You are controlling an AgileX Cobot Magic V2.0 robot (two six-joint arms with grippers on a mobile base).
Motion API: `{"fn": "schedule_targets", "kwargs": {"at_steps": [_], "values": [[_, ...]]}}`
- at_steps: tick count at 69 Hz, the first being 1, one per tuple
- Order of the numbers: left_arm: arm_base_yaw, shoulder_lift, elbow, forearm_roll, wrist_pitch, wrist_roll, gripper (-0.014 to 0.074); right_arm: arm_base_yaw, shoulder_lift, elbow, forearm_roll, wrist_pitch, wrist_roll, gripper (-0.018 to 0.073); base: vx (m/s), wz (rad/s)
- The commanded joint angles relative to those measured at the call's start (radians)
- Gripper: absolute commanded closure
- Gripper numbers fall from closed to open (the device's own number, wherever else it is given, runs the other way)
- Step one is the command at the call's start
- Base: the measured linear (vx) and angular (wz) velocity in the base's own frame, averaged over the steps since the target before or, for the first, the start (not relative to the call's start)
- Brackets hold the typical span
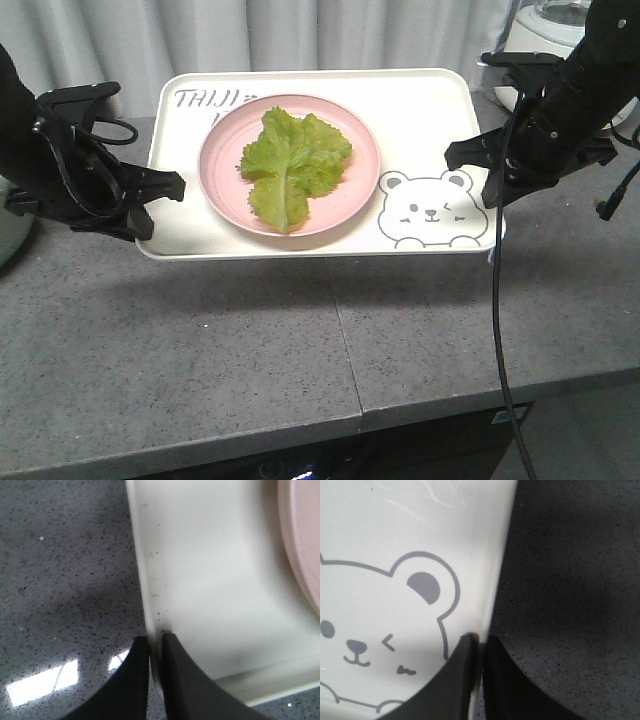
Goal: Transfer vegetables to tray and serve
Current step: 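Hold the lifted tray level with both grippers, then carry the tray with both grippers while the base turns away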
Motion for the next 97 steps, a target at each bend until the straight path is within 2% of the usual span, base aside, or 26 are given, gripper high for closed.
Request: {"fn": "schedule_targets", "kwargs": {"at_steps": [1, 97], "values": [[-0.016, -0.052, -0.026, -0.055, -0.068, 0.027, 0.0604, 0.003, -0.059, -0.025, 0.027, 0.020, -0.026, 0.0564, 0.00, -0.19], [-0.016, -0.052, -0.026, -0.055, -0.068, 0.026, 0.0604, 0.003, -0.059, -0.025, 0.028, 0.020, -0.026, 0.0564, -0.01, -0.26]]}}
